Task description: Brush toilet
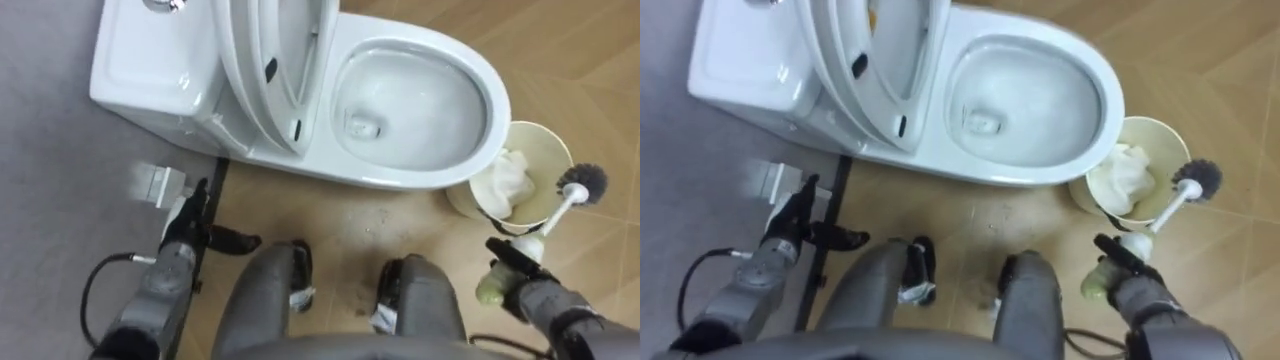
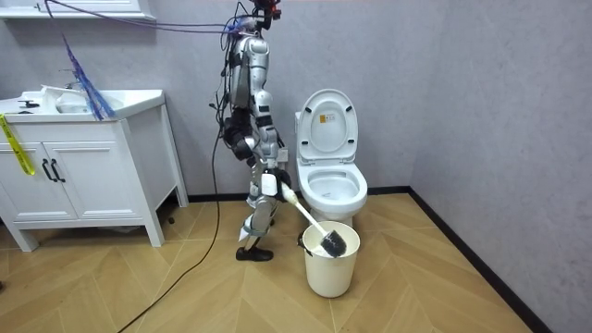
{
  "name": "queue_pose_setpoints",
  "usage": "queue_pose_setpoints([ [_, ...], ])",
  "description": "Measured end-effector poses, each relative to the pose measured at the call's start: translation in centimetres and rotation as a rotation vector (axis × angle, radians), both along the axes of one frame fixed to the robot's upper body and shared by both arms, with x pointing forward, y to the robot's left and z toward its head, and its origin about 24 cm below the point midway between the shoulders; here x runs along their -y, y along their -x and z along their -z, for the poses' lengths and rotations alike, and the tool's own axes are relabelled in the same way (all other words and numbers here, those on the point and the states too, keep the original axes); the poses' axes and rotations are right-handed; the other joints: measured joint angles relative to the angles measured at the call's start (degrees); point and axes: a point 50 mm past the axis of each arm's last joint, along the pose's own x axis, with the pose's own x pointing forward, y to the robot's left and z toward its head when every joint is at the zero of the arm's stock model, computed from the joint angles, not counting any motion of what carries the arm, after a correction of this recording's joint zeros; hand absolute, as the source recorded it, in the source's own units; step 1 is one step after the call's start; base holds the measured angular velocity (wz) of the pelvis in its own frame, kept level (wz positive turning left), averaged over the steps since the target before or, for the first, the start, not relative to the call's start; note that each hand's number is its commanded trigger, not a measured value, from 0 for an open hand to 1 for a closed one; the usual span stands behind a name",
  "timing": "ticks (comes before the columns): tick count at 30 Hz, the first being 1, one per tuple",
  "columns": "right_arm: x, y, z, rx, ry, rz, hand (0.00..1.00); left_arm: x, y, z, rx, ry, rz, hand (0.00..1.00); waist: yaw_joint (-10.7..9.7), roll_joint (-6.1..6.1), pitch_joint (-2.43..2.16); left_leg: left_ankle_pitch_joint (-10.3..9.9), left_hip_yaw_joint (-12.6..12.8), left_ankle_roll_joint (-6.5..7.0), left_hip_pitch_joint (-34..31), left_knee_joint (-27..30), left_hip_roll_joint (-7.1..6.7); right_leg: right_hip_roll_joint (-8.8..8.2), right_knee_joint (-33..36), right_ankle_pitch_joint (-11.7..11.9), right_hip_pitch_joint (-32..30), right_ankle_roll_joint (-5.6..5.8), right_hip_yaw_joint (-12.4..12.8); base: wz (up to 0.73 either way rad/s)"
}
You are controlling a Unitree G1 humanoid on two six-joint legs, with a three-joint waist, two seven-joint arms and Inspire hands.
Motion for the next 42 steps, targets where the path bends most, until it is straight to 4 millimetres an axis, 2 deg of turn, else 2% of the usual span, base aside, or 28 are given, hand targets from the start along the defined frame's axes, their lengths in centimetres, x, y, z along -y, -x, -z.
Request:
queue_pose_setpoints([
  [2,0.2,1.5,0.3,-0.03,-0.001,0.043,1.0,-0.8,1.9,0.5,-0.043,-0.001,-0.041,0.0,-0.3,-0.08,-0.12,0.2,-0.7,-0.25,3.8,-2.6,0.07,0.65,-4.1,0.8,4.9,0.11,-1.2,0.09],
  [3,0.3,2.0,0.4,-0.036,-0.003,0.057,1.0,-1.0,2.3,0.6,-0.05,-0.003,-0.052,0.0,-0.4,-0.16,-0.15,0.2,-0.8,-0.32,4.9,-3.3,0.09,0.74,-5.2,1.0,6.2,0.18,-1.7,0.17],
  [5,0.5,3.9,0.7,-0.058,0.0,0.069,1.0,-2.0,4.1,0.8,-0.076,-0.009,-0.109,0.0,-0.1,-0.83,-0.55,0.3,-1.1,-0.44,9.0,-5.1,0.15,1.39,-9.1,1.6,11.1,0.38,-2.6,0.11],
  [6,0.5,4.3,0.7,-0.061,0.0,0.072,1.0,-2.2,4.5,0.8,-0.081,-0.012,-0.122,0.0,-0.1,-0.97,-0.62,0.3,-1.2,-0.45,10.0,-5.4,0.14,1.49,-10.0,1.7,12.3,0.41,-2.9,0.09],
  [8,0.2,6.0,1.1,-0.085,-0.01,0.071,1.0,-3.0,6.4,1.0,-0.112,-0.017,-0.177,0.0,-0.1,-2.06,-0.66,0.5,-1.3,-0.82,15.2,-8.9,0.06,2.09,-14.1,2.7,17.7,0.67,-3.5,0.02],
  [11,-0.4,7.1,1.4,-0.092,-0.028,0.062,1.0,-3.2,8.2,1.2,-0.145,-0.016,-0.206,0.0,0.0,-2.74,-0.79,0.7,-2.1,-1.11,18.9,-11.2,0.2,3.15,-19.1,4.3,23.1,0.61,-4.9,0.05],
  [13,-0.5,7.5,1.4,-0.101,-0.03,0.057,1.0,-2.9,8.7,1.4,-0.153,-0.008,-0.217,0.0,0.2,-3.08,-0.72,0.7,-2.2,-1.13,20.6,-11.9,0.17,3.5,-21.4,4.9,25.4,0.75,-5.1,0.05],
  [15,-0.5,7.5,1.4,-0.109,-0.023,0.032,1.0,-2.7,9.4,1.5,-0.16,0.005,-0.252,0.0,0.2,-3.17,-0.7,0.7,-2.3,-1.13,22.5,-12.8,0.17,3.86,-23.5,5.7,27.9,0.83,-5.3,0.0],
  [19,-0.3,6.2,1.0,-0.066,0.019,-0.029,1.0,-2.8,9.8,1.6,-0.151,0.011,-0.306,0.0,0.6,-3.25,-0.53,0.7,-2.8,-1.16,25.0,-14.0,0.01,4.08,-25.2,6.2,30.9,0.94,-6.5,0.06],
  [25,0.2,5.2,0.5,-0.181,0.192,-0.348,1.0,-3.7,10.9,1.2,-0.141,-0.049,-0.379,0.0,3.4,-2.62,-0.53,0.7,-3.1,-1.22,26.3,-14.1,-0.08,4.17,-26.1,6.4,32.8,1.06,-7.8,0.06],
  [28,0.1,4.6,0.3,-0.201,0.259,-0.465,1.0,-4.7,9.9,-0.5,-0.028,-0.131,-0.415,0.0,5.0,-2.68,-0.55,0.8,-3.4,-1.35,26.3,-14.2,-0.12,4.15,-26.1,6.4,33.2,1.08,-8.5,0.12],
  [31,-0.4,3.7,0.3,-0.207,0.333,-0.603,1.0,-5.0,7.8,-2.5,0.107,-0.244,-0.4,0.0,5.4,-2.86,-0.54,1.3,-5.5,-1.49,26.1,-15.0,-0.82,3.97,-26.1,6.5,33.7,1.23,-9.9,0.3],
  [32,-1.0,3.5,0.4,-0.198,0.344,-0.653,1.0,-4.9,6.9,-3.4,0.162,-0.268,-0.386,0.0,6.4,-3.28,-0.47,1.5,-5.9,-1.63,26.0,-15.1,-0.79,4.05,-26.2,6.5,33.7,1.21,-10.1,0.14],
  [34,-1.7,3.4,0.6,-0.196,0.354,-0.709,1.0,-4.8,5.5,-5.1,0.261,-0.304,-0.361,0.0,6.8,-3.89,-0.62,1.7,-6.7,-1.8,25.2,-14.7,-0.8,4.35,-26.4,6.7,33.7,0.95,-11.3,0.24],
  [36,-2.3,3.0,0.7,-0.191,0.363,-0.759,1.0,-4.4,4.1,-6.7,0.353,-0.358,-0.333,0.0,7.2,-4.22,-0.62,1.9,-7.6,-2.02,24.6,-14.5,-0.77,4.81,-26.9,7.0,33.8,0.67,-11.4,0.25],
  [39,-3.0,2.6,0.8,-0.191,0.395,-0.904,1.0,-2.8,2.0,-8.9,0.508,-0.43,-0.243,0.0,7.7,-4.38,-0.56,2.4,-8.1,-2.19,24.2,-14.6,-0.73,4.99,-26.9,7.2,33.5,0.66,-11.3,0.08],
  [42,-3.7,2.5,1.1,-0.211,0.409,-1.063,1.0,-1.5,-0.3,-11.3,0.657,-0.46,-0.171,0.0,8.3,-3.87,-0.4,2.5,-7.9,-2.29,23.8,-14.7,-0.58,5.07,-26.8,7.3,32.8,0.5,-11.2,-0.05],
])
